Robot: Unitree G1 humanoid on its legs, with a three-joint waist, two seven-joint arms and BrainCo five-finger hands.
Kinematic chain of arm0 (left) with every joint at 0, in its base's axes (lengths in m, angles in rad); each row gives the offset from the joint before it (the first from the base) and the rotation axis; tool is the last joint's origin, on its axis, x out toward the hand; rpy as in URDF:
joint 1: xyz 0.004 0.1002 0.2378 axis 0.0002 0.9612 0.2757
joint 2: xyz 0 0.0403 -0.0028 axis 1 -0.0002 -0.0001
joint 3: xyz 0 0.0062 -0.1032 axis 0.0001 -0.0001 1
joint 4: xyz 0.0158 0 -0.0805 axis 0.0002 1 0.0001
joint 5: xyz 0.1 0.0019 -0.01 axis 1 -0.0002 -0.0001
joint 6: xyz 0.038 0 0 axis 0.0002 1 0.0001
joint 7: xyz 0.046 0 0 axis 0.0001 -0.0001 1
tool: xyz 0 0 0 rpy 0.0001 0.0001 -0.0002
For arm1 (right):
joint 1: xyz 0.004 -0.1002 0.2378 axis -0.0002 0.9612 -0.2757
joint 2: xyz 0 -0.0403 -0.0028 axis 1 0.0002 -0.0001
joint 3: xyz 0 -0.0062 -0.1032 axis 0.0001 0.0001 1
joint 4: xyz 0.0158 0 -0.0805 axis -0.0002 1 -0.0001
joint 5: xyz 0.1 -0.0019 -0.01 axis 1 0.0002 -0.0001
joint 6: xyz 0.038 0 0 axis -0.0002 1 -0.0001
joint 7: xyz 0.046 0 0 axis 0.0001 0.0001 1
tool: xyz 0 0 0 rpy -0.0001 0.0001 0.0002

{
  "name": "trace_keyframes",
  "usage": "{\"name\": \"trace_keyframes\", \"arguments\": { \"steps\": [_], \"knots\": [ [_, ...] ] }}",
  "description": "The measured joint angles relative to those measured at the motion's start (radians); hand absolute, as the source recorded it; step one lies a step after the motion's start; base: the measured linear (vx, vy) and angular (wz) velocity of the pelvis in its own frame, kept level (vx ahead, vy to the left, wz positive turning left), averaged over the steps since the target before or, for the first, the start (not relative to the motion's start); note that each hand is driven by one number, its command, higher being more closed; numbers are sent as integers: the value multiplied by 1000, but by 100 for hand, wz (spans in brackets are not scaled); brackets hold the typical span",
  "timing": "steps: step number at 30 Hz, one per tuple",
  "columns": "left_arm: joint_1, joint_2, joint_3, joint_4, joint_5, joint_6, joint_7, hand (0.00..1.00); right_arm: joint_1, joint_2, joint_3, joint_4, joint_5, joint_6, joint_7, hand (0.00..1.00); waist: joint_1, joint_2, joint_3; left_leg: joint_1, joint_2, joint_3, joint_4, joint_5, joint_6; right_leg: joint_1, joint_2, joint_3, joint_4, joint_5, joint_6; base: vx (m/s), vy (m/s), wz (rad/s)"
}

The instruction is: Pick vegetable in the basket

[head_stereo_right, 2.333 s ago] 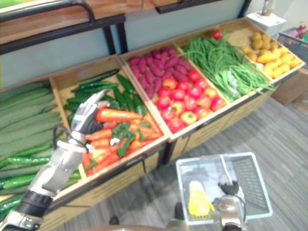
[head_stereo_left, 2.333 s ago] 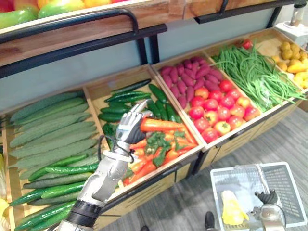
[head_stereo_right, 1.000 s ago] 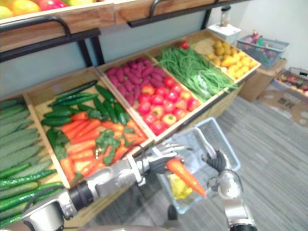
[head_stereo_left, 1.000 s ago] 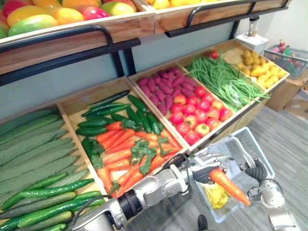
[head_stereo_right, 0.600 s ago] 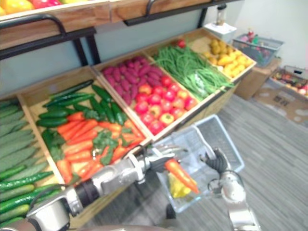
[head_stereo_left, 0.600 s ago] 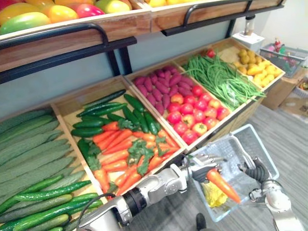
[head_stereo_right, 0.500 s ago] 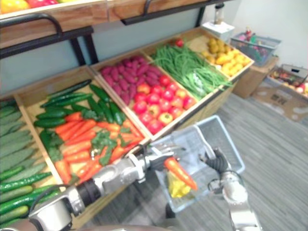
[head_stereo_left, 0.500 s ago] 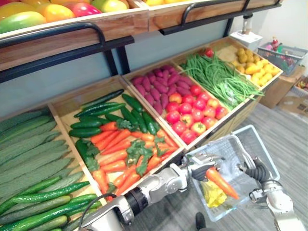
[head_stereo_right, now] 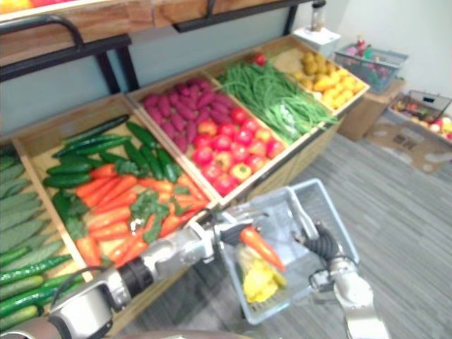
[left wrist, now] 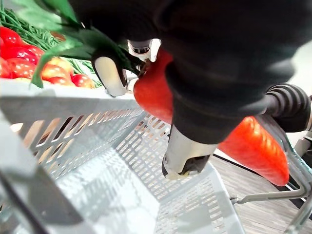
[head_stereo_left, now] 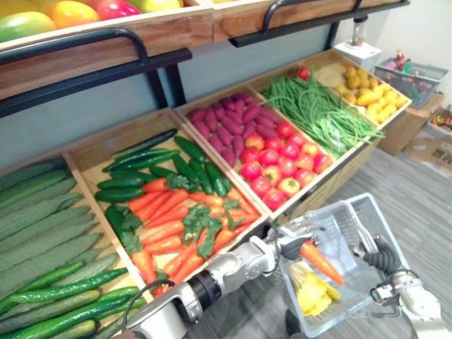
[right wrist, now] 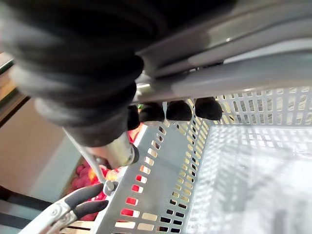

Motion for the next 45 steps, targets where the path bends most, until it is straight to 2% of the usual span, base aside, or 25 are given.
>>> {"name": "trace_keyframes", "arguments": {
  "steps": [7,15,16,32,45],
  "knots": [
    [-9,-41,28,19,30,17,3,100,43,0,0,-4,39,0,25,100,-10,-5,3,0,-1,-1,0,-1,0,0,-1,0,1,-2,2,0,0,0],
    [-28,-50,36,38,31,27,9,100,73,0,-2,-26,70,0,41,100,-14,-10,6,-1,-1,0,0,-2,-1,-2,-1,1,1,-2,3,0,0,0],
    [-29,-52,36,38,31,27,11,0,76,0,-2,-34,70,0,41,100,-14,-11,6,-1,-1,1,0,-3,-2,-3,-1,1,1,-2,3,0,0,0],
    [-30,-113,24,66,33,39,11,0,79,1,-2,-35,70,0,41,100,-24,-12,7,-3,-2,-4,0,-7,0,-1,-4,-2,3,-7,8,0,0,0],
    [-42,-125,-4,66,32,39,9,0,79,7,-2,-35,68,0,39,100,-24,-16,10,-6,-3,-21,0,-7,1,1,-9,-16,17,-19,12,2,-2,3]
  ]
}}
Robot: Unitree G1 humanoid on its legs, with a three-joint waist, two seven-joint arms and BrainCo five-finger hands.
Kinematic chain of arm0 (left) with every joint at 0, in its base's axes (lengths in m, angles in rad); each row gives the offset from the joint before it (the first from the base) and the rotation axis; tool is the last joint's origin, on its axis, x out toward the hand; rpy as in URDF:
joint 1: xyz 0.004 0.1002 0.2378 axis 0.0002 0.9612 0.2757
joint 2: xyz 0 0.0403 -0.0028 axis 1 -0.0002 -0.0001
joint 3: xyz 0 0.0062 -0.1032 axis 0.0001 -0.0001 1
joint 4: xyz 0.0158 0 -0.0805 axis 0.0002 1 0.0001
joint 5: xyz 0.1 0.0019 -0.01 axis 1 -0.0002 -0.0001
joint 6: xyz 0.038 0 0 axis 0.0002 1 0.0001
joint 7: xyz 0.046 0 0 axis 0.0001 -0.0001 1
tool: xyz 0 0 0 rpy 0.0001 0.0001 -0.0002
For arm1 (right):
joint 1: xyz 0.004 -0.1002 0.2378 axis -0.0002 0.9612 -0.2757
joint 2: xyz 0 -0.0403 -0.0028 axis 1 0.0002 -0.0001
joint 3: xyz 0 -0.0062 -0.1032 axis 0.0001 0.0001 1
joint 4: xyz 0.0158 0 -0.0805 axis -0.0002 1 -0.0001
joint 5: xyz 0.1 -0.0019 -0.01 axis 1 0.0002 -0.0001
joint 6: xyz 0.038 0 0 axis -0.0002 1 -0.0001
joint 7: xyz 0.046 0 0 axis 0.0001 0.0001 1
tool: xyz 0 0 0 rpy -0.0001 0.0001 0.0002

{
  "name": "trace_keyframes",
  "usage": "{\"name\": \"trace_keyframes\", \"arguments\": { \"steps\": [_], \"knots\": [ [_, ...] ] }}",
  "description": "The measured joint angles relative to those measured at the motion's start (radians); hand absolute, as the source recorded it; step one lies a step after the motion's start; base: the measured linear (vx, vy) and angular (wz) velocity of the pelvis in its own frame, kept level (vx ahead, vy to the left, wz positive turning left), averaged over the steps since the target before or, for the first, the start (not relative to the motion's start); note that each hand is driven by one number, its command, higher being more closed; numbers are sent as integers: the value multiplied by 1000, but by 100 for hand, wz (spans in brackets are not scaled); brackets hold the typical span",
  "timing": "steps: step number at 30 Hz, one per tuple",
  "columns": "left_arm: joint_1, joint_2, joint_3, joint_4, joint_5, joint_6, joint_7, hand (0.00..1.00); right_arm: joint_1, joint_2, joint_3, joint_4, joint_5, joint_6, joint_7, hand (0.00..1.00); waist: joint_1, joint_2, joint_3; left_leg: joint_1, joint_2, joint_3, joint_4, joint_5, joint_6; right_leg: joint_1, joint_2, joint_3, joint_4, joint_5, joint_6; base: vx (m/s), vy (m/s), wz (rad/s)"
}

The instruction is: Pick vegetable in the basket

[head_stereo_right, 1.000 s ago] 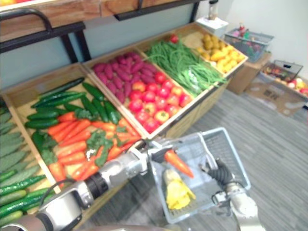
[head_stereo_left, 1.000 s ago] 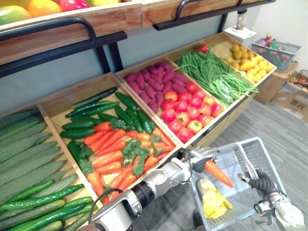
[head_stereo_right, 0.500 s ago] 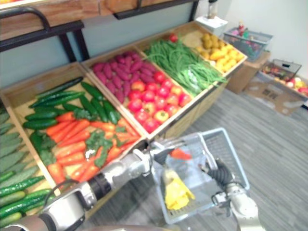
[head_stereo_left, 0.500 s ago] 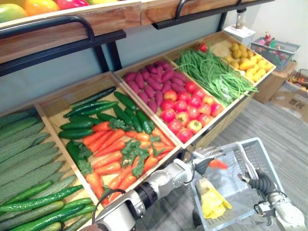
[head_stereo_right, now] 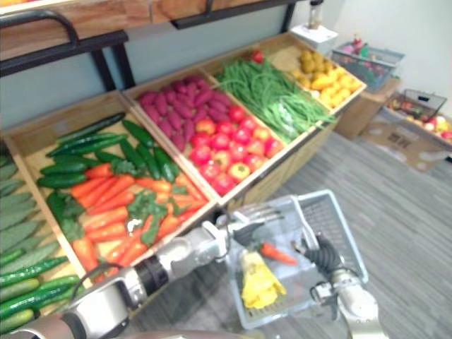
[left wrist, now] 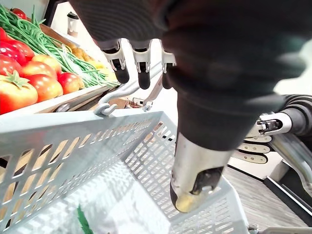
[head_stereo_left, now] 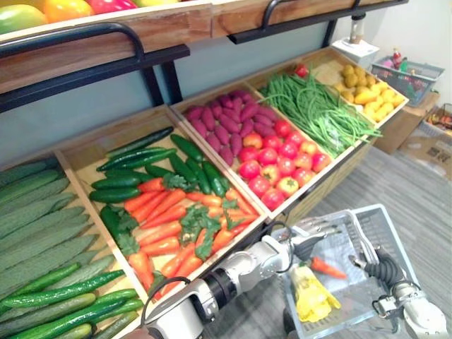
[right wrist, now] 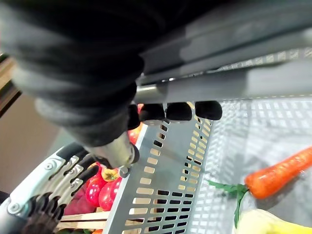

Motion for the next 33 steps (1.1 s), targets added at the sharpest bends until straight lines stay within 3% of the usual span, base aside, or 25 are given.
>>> {"name": "trace_keyframes", "arguments": {
  "steps": [5,10,17,22,24,25,30,33],
  "knots": [
    [0,0,2,-53,-16,0,-19,0,0,12,-1,3,-5,0,0,100,4,2,0,-1,-1,-3,0,-1,2,1,-2,-2,0,-1,2,0,0,0],
    [16,53,47,-396,-98,-24,-32,0,-14,46,-54,58,-79,0,-10,100,30,4,-1,0,-3,-12,0,-3,5,7,-6,-10,4,-9,8,14,-14,5],
    [189,229,225,-771,-205,-69,-29,0,-92,66,-104,239,-183,2,-62,100,52,9,-3,3,-2,-34,0,-2,5,25,-7,-32,5,-14,6,16,-13,8],
    [345,284,391,-922,-269,-81,15,0,-128,118,-132,365,-251,3,-131,100,63,11,-3,11,-3,-49,3,-3,6,46,-10,-45,3,-18,4,12,-16,8],
    [402,282,443,-955,-295,-83,42,0,-143,157,-167,429,-275,3,-162,100,72,13,-4,9,0,-55,12,-6,6,53,-10,-52,3,-20,3,-1,-33,11],
    [630,188,595,-978,-482,-84,112,0,-169,216,-216,599,-316,29,-254,100,103,28,-12,1,2,-60,28,-11,5,57,-10,-55,3,-20,2,-7,-49,8],
    [678,168,625,-976,-532,-85,131,0,-171,238,-231,616,-316,33,-283,100,105,29,-13,3,3,-60,28,-12,5,64,-10,-56,3,-21,1,-4,-10,1],
    [758,105,670,-923,-648,-77,120,0,-188,252,-251,702,-316,31,-323,100,105,33,-16,3,6,-60,28,-12,5,65,-8,-58,1,-21,1,0,0,0]
  ]
}}
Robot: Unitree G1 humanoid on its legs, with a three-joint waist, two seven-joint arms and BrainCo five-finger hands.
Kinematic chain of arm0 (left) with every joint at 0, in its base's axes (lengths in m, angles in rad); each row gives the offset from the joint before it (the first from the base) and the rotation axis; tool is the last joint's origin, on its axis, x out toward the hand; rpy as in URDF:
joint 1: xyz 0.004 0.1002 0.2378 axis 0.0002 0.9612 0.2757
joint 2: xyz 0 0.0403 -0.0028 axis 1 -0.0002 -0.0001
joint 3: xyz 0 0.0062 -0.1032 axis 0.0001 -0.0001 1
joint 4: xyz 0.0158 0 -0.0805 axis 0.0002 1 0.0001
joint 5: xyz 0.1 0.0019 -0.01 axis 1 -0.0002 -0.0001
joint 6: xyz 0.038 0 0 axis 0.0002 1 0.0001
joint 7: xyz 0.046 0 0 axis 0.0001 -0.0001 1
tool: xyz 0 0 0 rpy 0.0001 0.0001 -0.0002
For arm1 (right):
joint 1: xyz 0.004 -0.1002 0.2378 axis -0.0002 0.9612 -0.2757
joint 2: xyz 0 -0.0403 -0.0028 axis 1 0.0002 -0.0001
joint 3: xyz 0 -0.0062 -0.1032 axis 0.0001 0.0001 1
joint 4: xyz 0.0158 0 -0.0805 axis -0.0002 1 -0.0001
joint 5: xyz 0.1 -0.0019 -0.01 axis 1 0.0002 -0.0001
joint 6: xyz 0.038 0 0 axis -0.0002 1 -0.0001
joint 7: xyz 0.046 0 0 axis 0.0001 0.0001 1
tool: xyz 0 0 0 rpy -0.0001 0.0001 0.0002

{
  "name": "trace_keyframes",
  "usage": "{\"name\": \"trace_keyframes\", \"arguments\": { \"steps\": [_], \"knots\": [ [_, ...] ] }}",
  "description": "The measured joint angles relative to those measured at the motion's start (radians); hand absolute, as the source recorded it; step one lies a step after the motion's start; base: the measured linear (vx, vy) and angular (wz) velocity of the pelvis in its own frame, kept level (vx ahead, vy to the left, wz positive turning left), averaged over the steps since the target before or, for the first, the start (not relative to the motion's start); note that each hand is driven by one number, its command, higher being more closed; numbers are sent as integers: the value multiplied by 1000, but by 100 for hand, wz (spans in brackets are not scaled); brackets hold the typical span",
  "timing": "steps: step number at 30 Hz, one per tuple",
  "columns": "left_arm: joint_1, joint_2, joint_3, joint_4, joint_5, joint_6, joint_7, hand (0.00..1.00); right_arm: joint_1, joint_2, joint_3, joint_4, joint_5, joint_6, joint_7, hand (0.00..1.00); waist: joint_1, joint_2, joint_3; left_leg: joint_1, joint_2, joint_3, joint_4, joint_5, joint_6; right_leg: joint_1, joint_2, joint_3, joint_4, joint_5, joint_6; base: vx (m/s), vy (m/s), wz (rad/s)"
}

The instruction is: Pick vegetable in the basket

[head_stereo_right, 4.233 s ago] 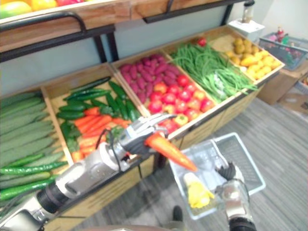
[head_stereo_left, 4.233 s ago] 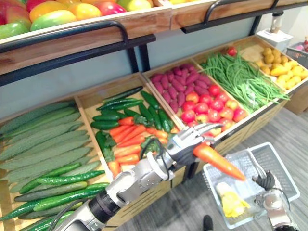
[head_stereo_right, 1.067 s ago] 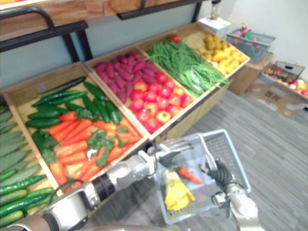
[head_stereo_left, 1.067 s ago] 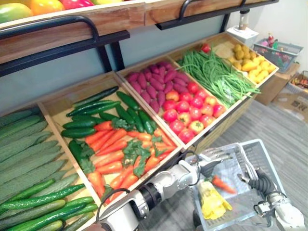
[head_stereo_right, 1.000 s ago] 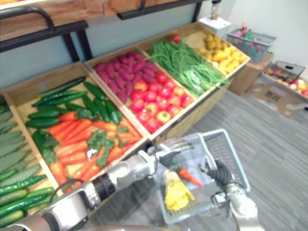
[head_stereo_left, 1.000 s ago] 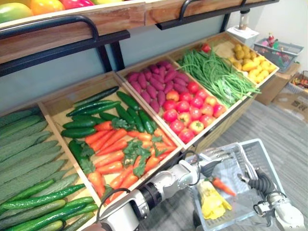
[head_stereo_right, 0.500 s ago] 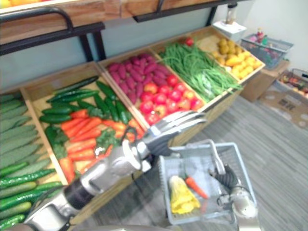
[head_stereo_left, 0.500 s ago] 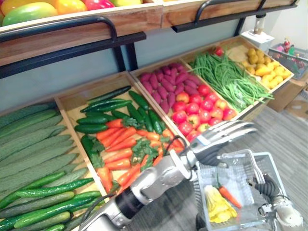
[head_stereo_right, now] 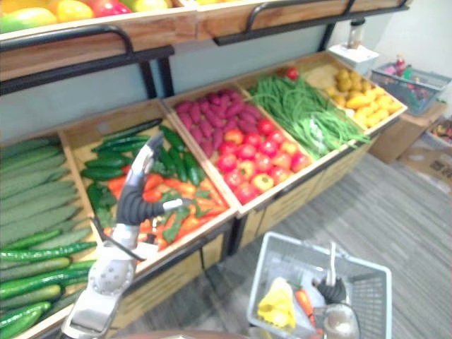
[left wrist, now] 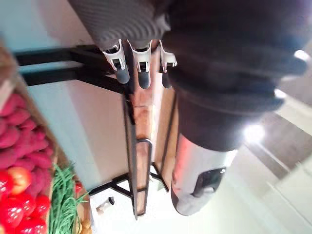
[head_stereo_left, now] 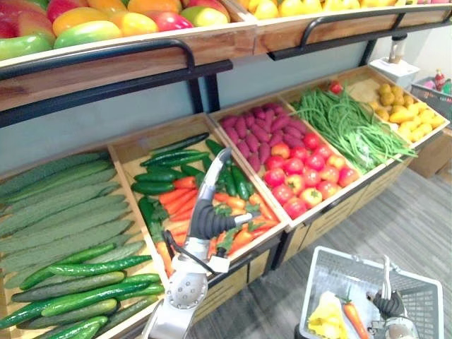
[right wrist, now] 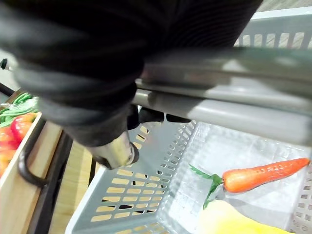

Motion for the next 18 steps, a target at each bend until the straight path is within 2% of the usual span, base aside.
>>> {"name": "trace_keyframes", "arguments": {
  "steps": [4,12,18],
  "knots": [
    [41,-26,-7,93,-41,41,-21,0,-1,39,-21,50,1,3,-24,100,21,2,0,-1,1,-2,0,0,0,2,1,-3,-1,0,0,0,0,0],
    [41,-27,-34,108,-38,49,-28,0,-11,48,-19,50,1,8,-49,100,17,6,3,-3,9,-2,31,-12,-2,6,5,-3,10,-5,-7,0,-8,-1],
    [41,-24,-67,111,-33,64,-1,0,-37,39,22,54,2,12,-76,100,20,20,16,-17,46,27,131,-70,-14,4,32,34,21,-13,-14,-14,-35,-19]
  ]
}}
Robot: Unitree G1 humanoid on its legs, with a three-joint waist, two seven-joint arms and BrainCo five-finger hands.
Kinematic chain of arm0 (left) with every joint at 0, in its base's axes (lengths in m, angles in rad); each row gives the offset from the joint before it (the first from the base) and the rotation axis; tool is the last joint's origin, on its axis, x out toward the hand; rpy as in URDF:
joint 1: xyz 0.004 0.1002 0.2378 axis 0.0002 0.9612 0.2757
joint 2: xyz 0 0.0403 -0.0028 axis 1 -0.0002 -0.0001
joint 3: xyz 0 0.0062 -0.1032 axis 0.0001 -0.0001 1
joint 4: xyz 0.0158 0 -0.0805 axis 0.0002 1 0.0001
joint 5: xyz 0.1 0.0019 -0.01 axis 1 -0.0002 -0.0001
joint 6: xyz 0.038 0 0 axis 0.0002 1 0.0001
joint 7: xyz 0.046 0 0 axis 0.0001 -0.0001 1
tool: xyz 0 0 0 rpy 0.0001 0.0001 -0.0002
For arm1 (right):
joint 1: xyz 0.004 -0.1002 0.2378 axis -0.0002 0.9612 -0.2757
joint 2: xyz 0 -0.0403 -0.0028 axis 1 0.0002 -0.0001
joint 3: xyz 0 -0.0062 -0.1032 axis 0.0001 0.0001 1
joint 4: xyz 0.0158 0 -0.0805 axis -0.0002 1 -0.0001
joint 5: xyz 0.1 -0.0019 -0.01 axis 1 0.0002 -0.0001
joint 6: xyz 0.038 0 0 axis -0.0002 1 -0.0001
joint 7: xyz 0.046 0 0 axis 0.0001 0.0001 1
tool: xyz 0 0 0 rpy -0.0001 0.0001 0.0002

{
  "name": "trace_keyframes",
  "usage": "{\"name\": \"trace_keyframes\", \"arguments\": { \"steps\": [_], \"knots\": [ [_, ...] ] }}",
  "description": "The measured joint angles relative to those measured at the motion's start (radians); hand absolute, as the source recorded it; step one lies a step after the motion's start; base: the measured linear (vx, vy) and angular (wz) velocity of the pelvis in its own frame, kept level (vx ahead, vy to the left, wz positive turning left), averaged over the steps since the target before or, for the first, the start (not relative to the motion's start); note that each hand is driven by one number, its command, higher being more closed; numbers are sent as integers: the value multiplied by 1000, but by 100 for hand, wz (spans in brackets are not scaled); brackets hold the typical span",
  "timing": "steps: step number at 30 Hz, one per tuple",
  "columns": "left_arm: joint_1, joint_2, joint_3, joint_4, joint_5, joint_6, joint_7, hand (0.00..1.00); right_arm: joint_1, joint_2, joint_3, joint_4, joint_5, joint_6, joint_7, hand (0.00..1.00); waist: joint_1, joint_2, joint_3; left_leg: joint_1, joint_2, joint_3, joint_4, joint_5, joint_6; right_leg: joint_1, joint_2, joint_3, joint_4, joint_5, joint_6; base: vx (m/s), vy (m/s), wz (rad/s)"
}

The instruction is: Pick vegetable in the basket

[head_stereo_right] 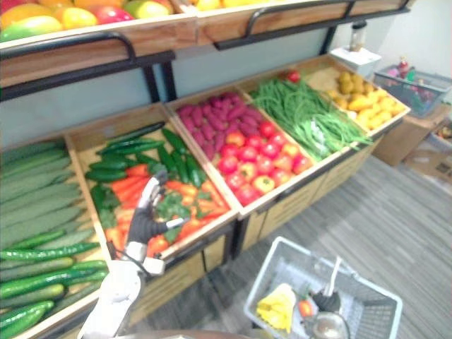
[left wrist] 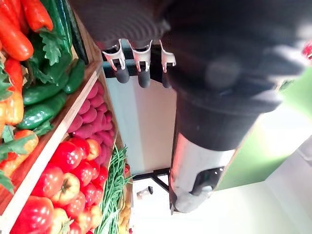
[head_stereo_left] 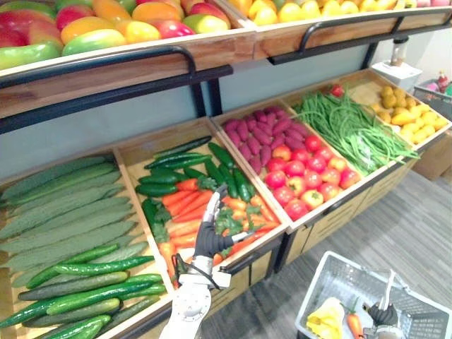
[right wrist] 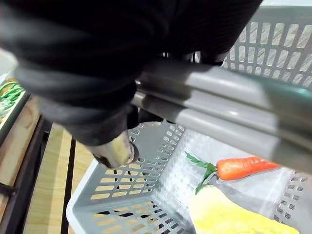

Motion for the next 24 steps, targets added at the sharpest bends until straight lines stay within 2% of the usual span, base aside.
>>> {"name": "trace_keyframes", "arguments": {
  "steps": [4,8,10,11,12,13,14,15,16,18,20,24],
  "knots": [
    [-2,-2,-35,6,7,0,12,0,-10,-22,-6,25,1,1,-18,100,-1,20,2,-4,7,5,28,-24,-2,3,2,9,1,-2,1,-5,-10,-8],
    [-21,17,-45,9,8,-1,18,0,11,-13,-26,22,32,1,-36,100,-5,8,10,-2,0,0,52,-33,5,-1,-8,13,22,-2,2,15,13,0],
    [-47,27,-53,26,9,-2,23,0,15,2,-39,-6,32,1,-37,100,-4,-9,16,-32,-8,19,99,-61,15,-39,-20,41,46,3,10,-47,66,-32],
    [-58,36,-53,30,9,-2,29,0,17,21,-38,-47,32,-1,-37,100,-2,-29,18,-82,-15,57,153,-91,30,-90,-29,83,59,14,27,-163,129,-72],
    [-62,64,-53,23,9,-3,31,0,26,50,-37,-94,31,-2,-37,100,-9,-67,20,-145,-38,83,236,-124,53,-155,-53,124,66,25,46,-189,164,-73],
    [-60,90,-51,14,9,-3,31,0,27,63,-33,-114,31,-1,-37,100,-20,-95,26,-172,-75,83,266,-134,76,-169,-76,139,29,10,70,-217,247,-78],
    [-57,122,-48,13,14,-2,27,0,27,68,-23,-138,31,2,-38,100,-25,-87,32,-189,-114,107,226,-154,161,-142,-106,62,-76,-30,28,-155,238,-86],
    [-53,133,-26,13,14,-1,28,0,19,71,-10,-133,31,8,-37,100,-17,-81,43,-188,-86,162,217,-147,168,-172,-108,-36,-49,-78,-67,-220,315,-154],
    [-48,120,48,14,14,0,29,0,-15,67,4,-134,31,-1,-36,100,4,-42,75,-176,-14,213,208,-135,167,-231,-67,-188,180,-78,-115,-151,240,-141],
    [-49,114,91,14,13,0,35,0,-19,61,-4,-134,30,-3,-38,100,9,-37,94,-128,-7,258,172,-113,176,-190,-61,-265,331,-94,-125,-143,264,-99],
    [-51,115,96,13,13,-2,36,0,-10,60,4,-131,24,-3,-38,100,31,-58,80,-107,-12,315,174,-115,191,-84,-80,-315,456,-125,-164,-125,176,-75],
    [-49,114,79,13,13,-2,19,0,-14,62,49,-130,-2,-3,-33,100,56,-67,72,-147,-10,381,194,-113,195,-16,-107,-330,458,-164,-141,-127,3,-58]
  ]
}}
